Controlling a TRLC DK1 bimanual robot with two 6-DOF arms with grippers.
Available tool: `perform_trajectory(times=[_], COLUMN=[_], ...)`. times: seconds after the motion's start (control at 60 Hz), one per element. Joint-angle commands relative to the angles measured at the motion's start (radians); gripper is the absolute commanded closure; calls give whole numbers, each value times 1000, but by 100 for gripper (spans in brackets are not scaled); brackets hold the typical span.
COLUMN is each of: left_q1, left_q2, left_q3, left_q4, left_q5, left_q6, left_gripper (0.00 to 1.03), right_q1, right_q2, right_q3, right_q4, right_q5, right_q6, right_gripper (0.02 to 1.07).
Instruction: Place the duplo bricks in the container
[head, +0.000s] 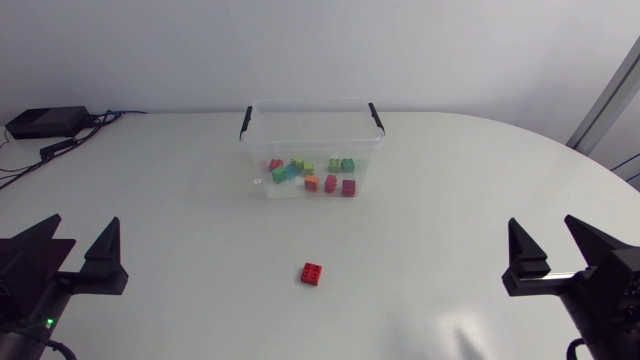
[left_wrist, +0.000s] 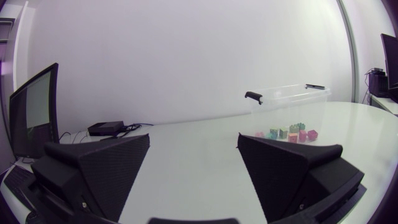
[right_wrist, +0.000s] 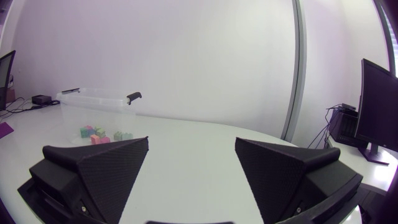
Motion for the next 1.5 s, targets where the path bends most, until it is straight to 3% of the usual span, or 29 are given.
perform_trajectory(times=[0.0, 0.433, 0.65, 0.767, 1.067, 1.317, 1.483], left_q1=[0, 0, 0, 0, 0, 2, 2], left_q2=[-10, -10, -10, -10, -10, -11, -10], left_q3=[-19, -19, -19, -19, -19, -19, -19], left_q4=[0, 0, 0, 0, 0, 0, 0], left_q5=[8, 8, 8, 8, 8, 8, 8], left_q6=[-4, -4, -4, -4, -4, -4, -4], left_gripper=[4, 4, 4, 4, 4, 4, 4], right_q1=[8, 9, 29, 68, 411, 672, 799], right_q2=[-7, 6, 177, 392, 840, 1110, 1197], right_q3=[-19, 0, 234, 447, 823, 986, 990], right_q4=[-4, -30, -206, -323, -568, -722, -711], right_q5=[-10, -32, -65, -76, -81, -79, -59], right_q6=[-10, -76, -72, -95, -141, -173, -173], right_gripper=[6, 6, 6, 6, 6, 6, 6])
